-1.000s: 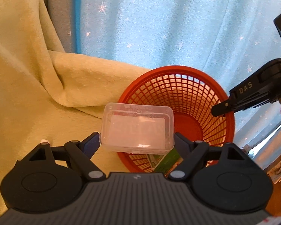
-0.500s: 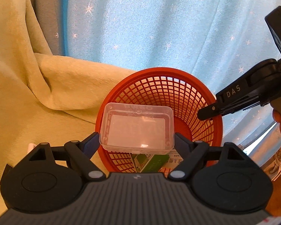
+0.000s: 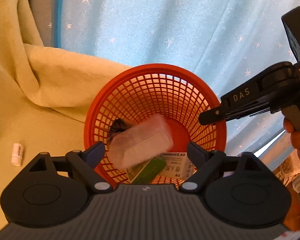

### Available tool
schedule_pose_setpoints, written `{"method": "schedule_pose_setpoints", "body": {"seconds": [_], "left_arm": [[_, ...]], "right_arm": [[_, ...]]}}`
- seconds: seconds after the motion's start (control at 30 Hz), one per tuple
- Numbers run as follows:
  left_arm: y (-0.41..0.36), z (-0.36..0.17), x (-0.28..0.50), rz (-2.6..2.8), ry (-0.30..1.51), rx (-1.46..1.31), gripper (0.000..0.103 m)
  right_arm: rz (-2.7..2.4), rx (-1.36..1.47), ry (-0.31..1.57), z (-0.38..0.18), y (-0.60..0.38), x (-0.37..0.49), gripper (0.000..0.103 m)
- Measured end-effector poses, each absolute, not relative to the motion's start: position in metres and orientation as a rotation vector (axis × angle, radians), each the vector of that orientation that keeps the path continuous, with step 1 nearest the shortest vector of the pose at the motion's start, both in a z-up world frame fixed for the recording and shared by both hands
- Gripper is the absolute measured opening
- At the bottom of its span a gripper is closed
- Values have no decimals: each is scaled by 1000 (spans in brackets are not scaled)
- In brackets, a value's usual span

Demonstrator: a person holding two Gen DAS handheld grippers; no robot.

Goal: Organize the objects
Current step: 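Carry the clear box over the wastebasket and open the left tool, then move the left tool down to the black USB stick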

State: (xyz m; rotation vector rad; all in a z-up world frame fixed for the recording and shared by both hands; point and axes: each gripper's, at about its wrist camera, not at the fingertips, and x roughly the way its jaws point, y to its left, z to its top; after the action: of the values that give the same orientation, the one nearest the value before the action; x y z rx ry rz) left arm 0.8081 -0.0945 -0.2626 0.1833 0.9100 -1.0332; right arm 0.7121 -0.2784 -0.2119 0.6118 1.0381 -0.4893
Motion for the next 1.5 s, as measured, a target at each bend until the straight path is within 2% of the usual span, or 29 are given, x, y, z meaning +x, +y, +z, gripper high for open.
{"method": "schedule_pose_setpoints", "body": {"seconds": [0.43,0.73,0.8,0.93,1.27,1.37,1.43,1.5], "left_arm": [[-24,-282,835,-756,933,263,84],[36,-339,882,-471,963,428,63],[42,-352,895,-433,959,463,53],[55,-373,913,-373,941,508,50],[63,-411,944,-330,989,547,29],[64,-412,946,-331,990,520,26],[66,-411,947,-347,999,508,19],[69,-408,948,-348,1012,488,16]], "right_arm": [[-505,620,1044,-215,-283,707,10],[-509,625,1041,-216,-283,702,10],[-510,625,1041,-216,-282,702,10],[-509,623,1039,-216,-281,703,10],[-509,617,1036,-216,-281,703,10],[-507,612,1038,-216,-281,705,10],[-505,608,1041,-216,-280,705,10],[-508,608,1042,-216,-280,705,10]]}}
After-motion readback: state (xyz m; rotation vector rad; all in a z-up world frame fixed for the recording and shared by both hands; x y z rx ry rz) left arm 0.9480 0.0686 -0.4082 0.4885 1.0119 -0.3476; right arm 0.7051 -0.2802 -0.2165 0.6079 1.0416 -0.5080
